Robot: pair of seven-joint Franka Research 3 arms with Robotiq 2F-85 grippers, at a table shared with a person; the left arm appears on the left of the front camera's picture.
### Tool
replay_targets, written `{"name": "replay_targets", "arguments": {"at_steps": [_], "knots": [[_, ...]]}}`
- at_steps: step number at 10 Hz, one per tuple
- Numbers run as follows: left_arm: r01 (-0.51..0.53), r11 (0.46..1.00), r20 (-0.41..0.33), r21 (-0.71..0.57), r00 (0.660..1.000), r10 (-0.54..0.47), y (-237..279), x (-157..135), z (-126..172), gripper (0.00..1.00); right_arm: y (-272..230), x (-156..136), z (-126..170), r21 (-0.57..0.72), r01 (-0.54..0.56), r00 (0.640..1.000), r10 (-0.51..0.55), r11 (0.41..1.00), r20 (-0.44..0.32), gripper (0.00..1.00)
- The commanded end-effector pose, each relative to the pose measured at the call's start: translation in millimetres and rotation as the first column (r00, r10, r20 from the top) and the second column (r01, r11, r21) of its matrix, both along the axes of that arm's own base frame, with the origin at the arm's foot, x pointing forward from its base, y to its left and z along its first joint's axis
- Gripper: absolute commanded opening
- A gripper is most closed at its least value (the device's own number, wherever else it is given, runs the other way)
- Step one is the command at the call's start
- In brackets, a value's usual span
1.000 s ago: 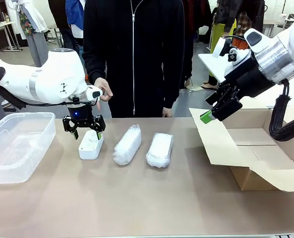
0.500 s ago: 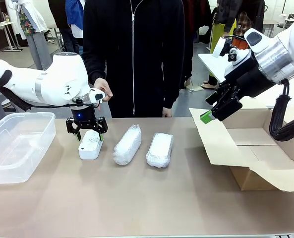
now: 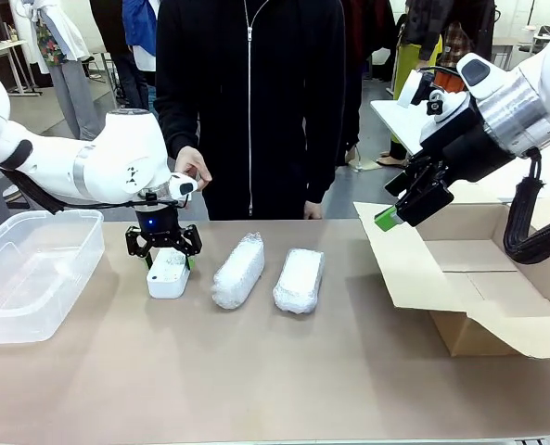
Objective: Separate and place wrapped and unwrapped clocks.
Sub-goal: Pick up the Digital clock indicated by the person.
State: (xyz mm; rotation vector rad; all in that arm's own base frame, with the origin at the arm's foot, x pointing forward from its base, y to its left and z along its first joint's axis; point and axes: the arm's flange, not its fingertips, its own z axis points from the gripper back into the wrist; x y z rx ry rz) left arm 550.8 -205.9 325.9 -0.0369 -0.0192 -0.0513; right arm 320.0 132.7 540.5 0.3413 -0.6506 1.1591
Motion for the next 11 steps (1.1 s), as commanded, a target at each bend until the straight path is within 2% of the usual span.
{"name": "replay_targets", "arguments": {"at_steps": [1,3,6,7,8,9,11], "knots": [[0.015,1.0,-0.014,-0.014,1.0,-0.015,-1.3,8.4,-0.7,1.0,1.2,0.6,-1.8,0.016,-0.014,1.0,0.015,1.0,-0.011,1.0],[0.005,1.0,-0.009,-0.007,1.0,-0.005,-1.4,10.6,-2.7,1.0,1.2,0.6,-1.8,0.016,-0.014,1.0,0.015,1.0,-0.011,1.0],[0.007,1.0,-0.025,-0.014,1.0,-0.007,-2.1,13.1,-4.6,0.68,1.2,0.6,-1.8,0.016,-0.014,1.0,0.015,1.0,-0.011,1.0],[0.009,1.0,-0.026,-0.017,1.0,-0.01,-1.6,13.2,-4.9,0.6,1.2,0.6,-1.8,0.016,-0.014,1.0,0.015,1.0,-0.011,1.0],[0.009,1.0,-0.025,-0.019,1.0,-0.009,-0.5,13.0,-5.2,0.48,1.2,0.6,-1.8,0.016,-0.014,1.0,0.015,1.0,-0.011,1.0],[0.001,1.0,-0.015,-0.023,1.0,-0.001,-0.4,11.3,-2.0,0.41,1.2,0.6,-1.8,0.016,-0.014,1.0,0.015,1.0,-0.011,1.0],[-0.008,1.0,0.013,-0.002,1.0,0.008,2.3,-6.5,28.4,0.41,1.2,0.6,-1.8,0.016,-0.014,1.0,0.015,1.0,-0.011,1.0]]}}
